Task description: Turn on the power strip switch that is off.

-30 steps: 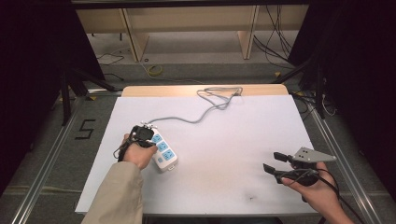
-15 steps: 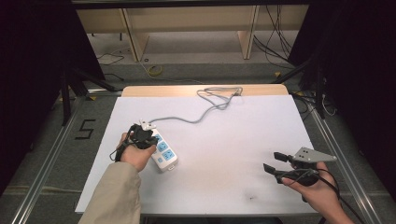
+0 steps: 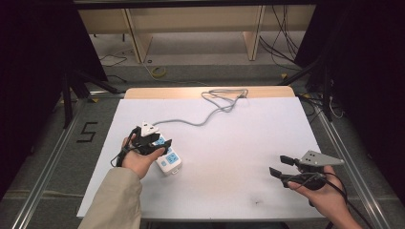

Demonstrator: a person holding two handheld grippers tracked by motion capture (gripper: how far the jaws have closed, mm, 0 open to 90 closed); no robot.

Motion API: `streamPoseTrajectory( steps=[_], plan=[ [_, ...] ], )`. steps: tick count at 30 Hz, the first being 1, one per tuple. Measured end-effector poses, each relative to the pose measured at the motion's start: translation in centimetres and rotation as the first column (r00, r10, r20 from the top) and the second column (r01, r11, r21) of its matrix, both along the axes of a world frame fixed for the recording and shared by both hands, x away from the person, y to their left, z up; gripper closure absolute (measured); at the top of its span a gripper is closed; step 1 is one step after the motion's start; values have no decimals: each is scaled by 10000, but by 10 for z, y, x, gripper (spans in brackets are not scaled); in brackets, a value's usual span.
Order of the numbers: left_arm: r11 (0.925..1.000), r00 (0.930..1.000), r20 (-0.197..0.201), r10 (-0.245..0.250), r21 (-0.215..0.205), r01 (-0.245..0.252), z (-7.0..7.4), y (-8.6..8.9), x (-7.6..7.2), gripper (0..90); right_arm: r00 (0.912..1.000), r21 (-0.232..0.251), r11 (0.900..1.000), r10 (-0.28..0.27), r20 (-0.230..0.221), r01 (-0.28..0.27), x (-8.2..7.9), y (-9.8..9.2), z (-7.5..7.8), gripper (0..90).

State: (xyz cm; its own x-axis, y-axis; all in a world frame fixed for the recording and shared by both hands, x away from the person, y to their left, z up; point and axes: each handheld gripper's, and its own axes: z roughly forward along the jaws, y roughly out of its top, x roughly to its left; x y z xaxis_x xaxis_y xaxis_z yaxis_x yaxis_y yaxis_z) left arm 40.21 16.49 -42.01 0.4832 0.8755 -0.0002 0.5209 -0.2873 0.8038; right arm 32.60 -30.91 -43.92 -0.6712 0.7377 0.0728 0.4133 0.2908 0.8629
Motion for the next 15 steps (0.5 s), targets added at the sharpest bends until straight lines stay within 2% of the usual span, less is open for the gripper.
streamPoseTrajectory(
  steps=[3,9,15],
  plan=[
    [9998,9996,201,-213,-7,213,0,-3,-4,330,10000,-3,10000,2,-13,-2,0,0,0,354],
    [9965,9964,524,-671,-467,696,0,-8,-17,221,10000,-42,10000,40,2,-40,0,1,-1,346],
    [9912,9902,733,-1186,-497,1224,-4,-11,-32,188,10000,-66,9999,77,-26,-77,0,2,-2,344]
  ],
)
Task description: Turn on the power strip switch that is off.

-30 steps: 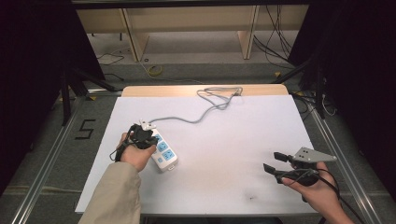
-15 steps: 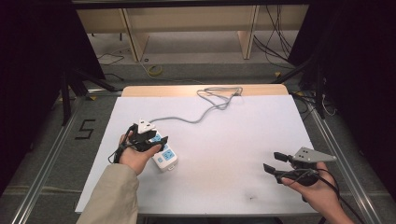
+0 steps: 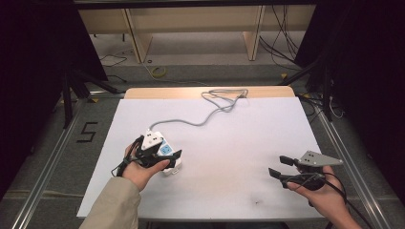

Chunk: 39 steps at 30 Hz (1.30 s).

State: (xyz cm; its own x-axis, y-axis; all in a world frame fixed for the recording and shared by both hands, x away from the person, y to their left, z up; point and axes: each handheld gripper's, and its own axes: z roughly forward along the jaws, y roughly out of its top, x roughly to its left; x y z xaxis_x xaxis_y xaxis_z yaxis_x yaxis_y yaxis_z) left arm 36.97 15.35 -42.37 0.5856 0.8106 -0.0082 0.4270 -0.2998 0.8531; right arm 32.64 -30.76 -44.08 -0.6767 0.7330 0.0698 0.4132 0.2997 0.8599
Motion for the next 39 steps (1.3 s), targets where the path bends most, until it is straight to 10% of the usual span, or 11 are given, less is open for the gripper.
streamPoseTrajectory(
  steps=[39],
  plan=[
    [9921,9973,331,-658,1088,619,-25,13,-55,186,9999,-95,9999,120,-99,-120,0,2,-2,343]
  ],
)
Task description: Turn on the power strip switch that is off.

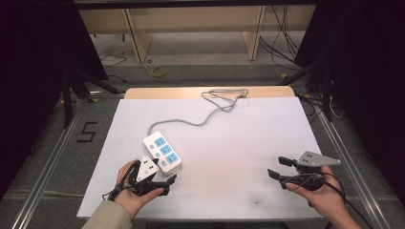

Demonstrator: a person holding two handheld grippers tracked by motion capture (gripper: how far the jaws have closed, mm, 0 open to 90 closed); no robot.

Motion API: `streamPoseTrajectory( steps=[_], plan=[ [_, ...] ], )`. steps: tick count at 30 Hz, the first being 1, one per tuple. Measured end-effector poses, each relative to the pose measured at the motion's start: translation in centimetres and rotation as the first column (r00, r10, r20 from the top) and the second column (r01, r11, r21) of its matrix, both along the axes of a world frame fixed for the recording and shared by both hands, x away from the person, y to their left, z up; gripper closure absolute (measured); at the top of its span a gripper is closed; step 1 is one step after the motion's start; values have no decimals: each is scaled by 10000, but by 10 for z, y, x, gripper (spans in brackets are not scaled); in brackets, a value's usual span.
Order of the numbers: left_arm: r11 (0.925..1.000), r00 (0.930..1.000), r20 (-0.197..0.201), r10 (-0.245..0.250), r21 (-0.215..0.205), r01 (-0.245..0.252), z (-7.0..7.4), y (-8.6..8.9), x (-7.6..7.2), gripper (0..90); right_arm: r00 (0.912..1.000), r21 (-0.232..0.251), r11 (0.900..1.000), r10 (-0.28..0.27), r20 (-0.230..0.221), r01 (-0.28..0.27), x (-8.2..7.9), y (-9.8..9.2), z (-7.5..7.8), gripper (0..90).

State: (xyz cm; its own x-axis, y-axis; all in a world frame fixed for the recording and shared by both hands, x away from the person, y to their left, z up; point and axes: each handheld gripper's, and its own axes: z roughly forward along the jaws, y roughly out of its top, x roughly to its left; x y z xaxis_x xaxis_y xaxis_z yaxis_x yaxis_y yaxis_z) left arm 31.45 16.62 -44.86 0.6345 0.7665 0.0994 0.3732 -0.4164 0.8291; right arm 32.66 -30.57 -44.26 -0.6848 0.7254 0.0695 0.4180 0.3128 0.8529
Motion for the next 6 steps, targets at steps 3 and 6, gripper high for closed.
streamPoseTrajectory(
  steps=[3,6],
  plan=[
    [10000,10000,-17,17,3,-17,0,-1,1,187,10000,18,10000,10,6,-10,0,0,0,343],
    [9998,10000,-3,-17,222,17,0,-1,1,188,10000,26,10000,5,0,-5,0,0,0,343]
  ],
)
